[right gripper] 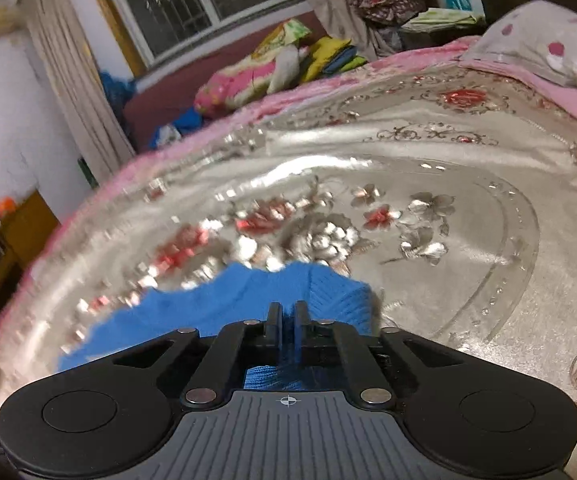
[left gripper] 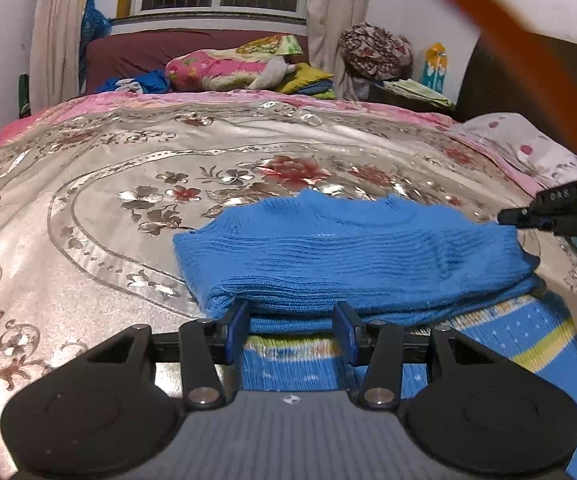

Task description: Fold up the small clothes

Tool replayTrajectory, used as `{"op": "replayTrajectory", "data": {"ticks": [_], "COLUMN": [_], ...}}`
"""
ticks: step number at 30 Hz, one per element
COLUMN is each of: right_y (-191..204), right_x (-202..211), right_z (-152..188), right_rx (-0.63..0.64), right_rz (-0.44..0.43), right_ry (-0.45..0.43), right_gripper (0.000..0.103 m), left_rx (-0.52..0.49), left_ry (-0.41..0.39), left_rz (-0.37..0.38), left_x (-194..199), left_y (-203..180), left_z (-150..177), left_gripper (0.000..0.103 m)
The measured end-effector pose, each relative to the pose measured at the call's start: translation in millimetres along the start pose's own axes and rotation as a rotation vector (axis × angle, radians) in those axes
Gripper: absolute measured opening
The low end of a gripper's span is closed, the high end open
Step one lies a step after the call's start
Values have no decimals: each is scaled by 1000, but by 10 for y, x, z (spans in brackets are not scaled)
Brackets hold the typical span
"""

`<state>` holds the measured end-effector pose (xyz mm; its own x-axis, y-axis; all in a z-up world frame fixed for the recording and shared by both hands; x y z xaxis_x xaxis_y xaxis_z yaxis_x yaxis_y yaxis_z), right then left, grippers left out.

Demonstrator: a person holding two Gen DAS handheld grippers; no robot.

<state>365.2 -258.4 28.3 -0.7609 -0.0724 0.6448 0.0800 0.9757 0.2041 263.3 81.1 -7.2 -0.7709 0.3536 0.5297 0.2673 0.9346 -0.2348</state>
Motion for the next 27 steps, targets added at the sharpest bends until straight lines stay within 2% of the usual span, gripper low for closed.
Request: {"op": "replayTrajectory", "data": {"ticks": [5, 9, 13, 15, 18, 20, 23, 27], "right_y": [-21, 71, 265, 291, 210, 158, 162, 176], "right_x": [70, 237, 236, 135, -64, -31, 48, 214], "right_z": [-1, 60, 229, 283, 324, 339, 323, 344], "right_rx": [-4, 55, 147, 167, 164, 144, 147, 141], "right_rz": [46, 14, -40, -5, 59, 48, 75, 34], "right_ry": [-38, -72, -35, -4, 54, 49, 31, 2], "right_gripper": [15, 20, 22, 22, 20, 19, 22, 24], "left_rx": [-1, 16, 27, 27, 76, 90, 93, 90], "left_ry": [-34, -73, -37, 14, 35, 37, 21, 11], "left_rz": [2, -9, -45, -92, -78, -84, -84, -84], "left_x": [170, 181, 34, -52, -26, 24, 94, 118], "left_y": [11, 42, 115, 180, 274, 292, 267, 220], "left_z": [-35, -123, -135, -88, -1, 25, 27, 39], "left_gripper": [51, 55, 56, 56, 57, 57, 57, 57]}}
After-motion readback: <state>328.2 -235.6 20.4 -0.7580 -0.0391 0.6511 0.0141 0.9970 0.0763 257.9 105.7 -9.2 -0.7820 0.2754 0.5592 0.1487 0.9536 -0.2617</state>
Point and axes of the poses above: each gripper's, at about its wrist camera, not at the fingertips, and x roughly against the way its jaws point, y to its left, z to its underside, the point moved 1 cm from there along -x, roughly the way its jaws point, and after that the axes turned 12 degrees about z, right-handed, at the moved point
